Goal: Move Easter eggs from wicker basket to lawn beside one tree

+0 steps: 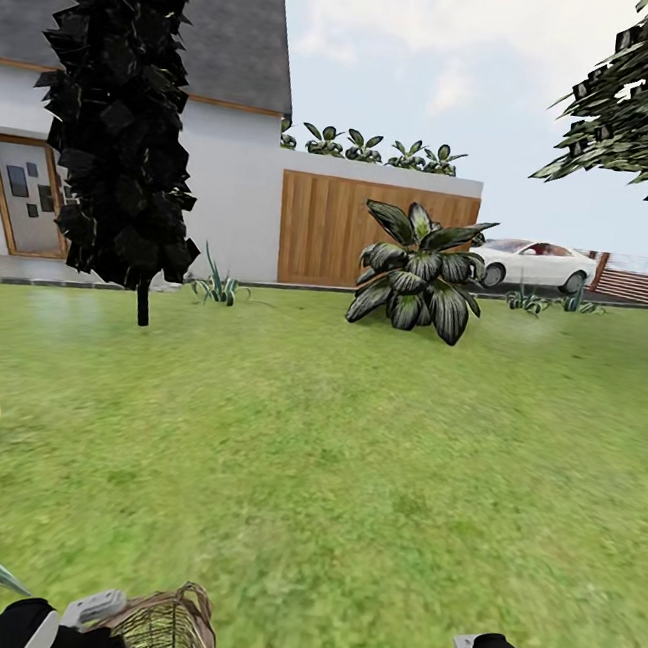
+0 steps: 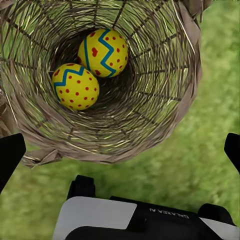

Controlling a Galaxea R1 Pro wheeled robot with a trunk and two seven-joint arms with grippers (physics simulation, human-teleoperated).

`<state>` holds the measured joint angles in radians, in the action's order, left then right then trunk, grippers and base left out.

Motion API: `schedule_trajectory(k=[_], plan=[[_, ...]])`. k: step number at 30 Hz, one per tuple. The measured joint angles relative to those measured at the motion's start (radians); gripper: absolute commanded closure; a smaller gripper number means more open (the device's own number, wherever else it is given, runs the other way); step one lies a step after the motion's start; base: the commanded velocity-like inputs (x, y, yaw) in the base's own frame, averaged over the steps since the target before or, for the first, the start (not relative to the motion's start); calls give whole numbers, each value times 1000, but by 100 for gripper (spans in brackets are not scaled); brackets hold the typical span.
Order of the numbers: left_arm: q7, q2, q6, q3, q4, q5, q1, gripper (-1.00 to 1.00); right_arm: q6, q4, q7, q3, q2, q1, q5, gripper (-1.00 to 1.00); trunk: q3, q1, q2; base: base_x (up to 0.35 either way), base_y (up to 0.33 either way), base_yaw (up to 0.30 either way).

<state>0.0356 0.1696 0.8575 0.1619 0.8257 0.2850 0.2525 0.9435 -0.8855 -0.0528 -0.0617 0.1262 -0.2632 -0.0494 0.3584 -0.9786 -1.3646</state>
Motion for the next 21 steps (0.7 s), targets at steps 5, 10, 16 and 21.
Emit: schedule_trajectory(k=[5, 10, 16, 21], plan=[[1, 2, 1, 1, 0, 1, 0, -100, 0, 0, 0, 0, 0, 0, 0, -100, 16, -19, -35, 0, 0, 0], [-2, 2, 1, 1, -3, 0, 0, -100, 1, 0, -2, 2, 1, 0, 1, -100, 31, -38, -70, 0, 0, 0], [-2, 0, 0, 0, -4, 0, 0, -100, 6, -24, -1, 7, 6, 0, 0, -100, 50, -61, -112, 0, 0, 0], [-2, -1, 0, 0, -4, 0, 0, -100, 1, -148, -5, 10, 10, 0, 8, -100, 66, -80, -147, 0, 0, 0]])
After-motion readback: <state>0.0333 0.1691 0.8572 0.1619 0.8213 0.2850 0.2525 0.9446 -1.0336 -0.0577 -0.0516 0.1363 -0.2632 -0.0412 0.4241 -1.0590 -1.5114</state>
